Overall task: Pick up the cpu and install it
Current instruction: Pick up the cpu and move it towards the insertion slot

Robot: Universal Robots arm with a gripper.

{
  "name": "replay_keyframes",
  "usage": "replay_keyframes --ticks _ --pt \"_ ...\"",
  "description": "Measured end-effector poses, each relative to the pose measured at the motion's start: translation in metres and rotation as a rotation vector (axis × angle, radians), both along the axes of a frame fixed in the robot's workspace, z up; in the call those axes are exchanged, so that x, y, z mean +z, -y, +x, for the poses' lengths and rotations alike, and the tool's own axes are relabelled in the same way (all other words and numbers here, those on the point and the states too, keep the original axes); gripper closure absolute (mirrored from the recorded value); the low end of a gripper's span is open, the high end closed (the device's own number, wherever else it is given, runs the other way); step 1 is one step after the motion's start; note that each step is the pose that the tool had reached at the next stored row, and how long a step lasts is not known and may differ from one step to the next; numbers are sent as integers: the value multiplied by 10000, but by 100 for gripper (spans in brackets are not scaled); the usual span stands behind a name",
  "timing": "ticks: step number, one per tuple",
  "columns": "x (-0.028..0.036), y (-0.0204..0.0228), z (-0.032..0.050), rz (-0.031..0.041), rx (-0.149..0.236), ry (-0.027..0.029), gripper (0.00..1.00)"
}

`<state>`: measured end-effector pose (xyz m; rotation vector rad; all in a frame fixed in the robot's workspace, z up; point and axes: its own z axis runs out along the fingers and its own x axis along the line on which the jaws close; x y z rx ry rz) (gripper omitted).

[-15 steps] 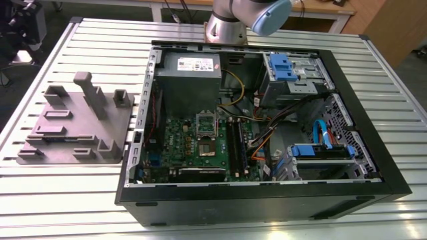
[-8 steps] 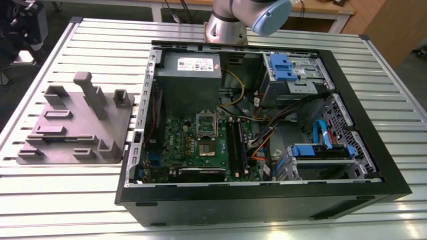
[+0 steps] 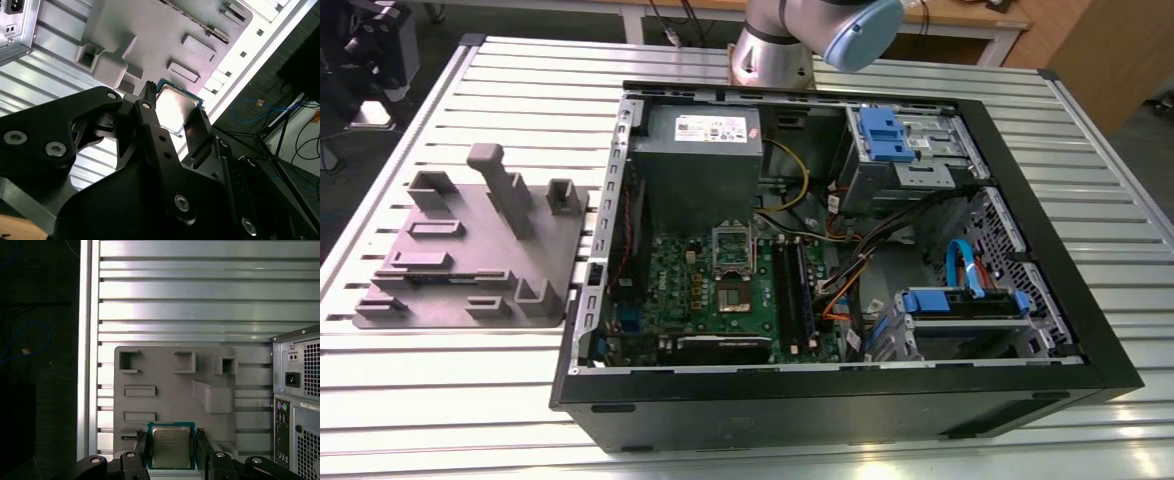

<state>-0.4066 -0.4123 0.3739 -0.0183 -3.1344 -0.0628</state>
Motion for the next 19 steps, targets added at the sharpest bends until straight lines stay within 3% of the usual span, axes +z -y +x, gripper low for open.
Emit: replay_keyframes --ticks 19 --pt "0 0 62 0 -1 0 53"
